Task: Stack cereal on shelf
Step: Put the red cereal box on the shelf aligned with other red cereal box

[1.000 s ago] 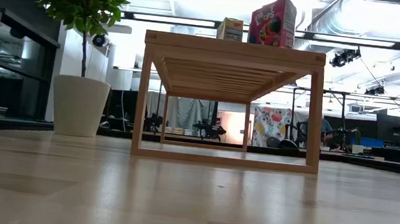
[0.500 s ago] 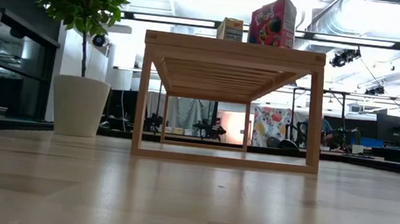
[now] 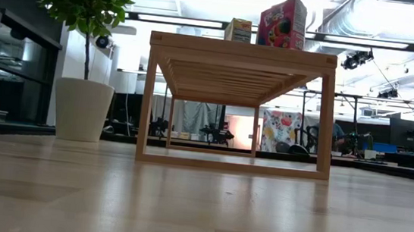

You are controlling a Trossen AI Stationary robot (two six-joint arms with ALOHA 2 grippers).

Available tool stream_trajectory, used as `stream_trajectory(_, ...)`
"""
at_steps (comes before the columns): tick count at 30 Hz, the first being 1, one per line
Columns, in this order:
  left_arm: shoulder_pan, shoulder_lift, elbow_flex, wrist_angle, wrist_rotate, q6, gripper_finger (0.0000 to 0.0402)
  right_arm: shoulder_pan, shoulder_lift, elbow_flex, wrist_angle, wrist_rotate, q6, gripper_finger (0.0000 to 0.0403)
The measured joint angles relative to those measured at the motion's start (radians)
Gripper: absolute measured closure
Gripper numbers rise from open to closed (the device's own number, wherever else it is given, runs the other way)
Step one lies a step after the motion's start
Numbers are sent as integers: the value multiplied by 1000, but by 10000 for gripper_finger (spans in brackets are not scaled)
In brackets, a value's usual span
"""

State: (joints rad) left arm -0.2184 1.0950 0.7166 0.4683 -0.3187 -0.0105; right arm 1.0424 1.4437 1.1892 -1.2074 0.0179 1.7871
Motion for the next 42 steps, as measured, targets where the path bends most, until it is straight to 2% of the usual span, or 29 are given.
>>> stream_trajectory(8,0,0,0,-4,1,-16,187,0,0,0,15,28,-11,141)
stream_trajectory(17,-4,0,0,-33,55,-67,187,1,33,0,51,2,-9,141)
stream_trajectory(36,-40,0,0,-28,46,-83,187,-6,138,0,46,-61,-64,142)
stream_trajectory(42,-40,0,0,-42,46,-61,187,-6,135,0,67,-29,-82,164)
